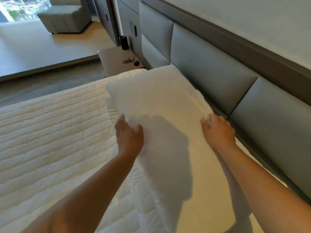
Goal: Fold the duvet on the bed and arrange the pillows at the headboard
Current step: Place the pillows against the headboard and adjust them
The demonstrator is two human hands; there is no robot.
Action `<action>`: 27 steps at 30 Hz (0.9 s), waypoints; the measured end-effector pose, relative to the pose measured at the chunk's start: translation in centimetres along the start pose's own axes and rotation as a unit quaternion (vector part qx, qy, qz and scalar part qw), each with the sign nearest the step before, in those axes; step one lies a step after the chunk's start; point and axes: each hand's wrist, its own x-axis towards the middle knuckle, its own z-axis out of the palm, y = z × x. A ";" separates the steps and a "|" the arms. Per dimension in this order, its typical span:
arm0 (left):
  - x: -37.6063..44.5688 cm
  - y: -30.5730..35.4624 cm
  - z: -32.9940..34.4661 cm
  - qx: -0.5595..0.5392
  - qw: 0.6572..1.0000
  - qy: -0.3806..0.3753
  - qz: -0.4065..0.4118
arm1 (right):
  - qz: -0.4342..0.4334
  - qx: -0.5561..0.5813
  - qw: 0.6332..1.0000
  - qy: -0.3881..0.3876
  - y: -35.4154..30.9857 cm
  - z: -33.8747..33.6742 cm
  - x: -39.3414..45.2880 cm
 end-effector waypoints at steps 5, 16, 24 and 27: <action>5.8 6.7 4.0 0.226 0.939 -0.046 0.255 | -0.184 -0.082 0.977 -0.071 -3.3 -0.7 -7.8; 12.8 -0.4 15.3 0.444 0.832 -0.168 0.286 | -0.172 -0.085 0.977 -0.091 1.1 13.2 -6.7; 15.0 -5.2 18.6 0.444 0.827 -0.179 0.294 | -0.160 -0.079 0.979 -0.096 1.4 19.5 -6.2; 15.4 -6.1 19.4 0.447 0.825 -0.184 0.292 | -0.164 -0.080 0.979 -0.095 1.7 20.9 -6.1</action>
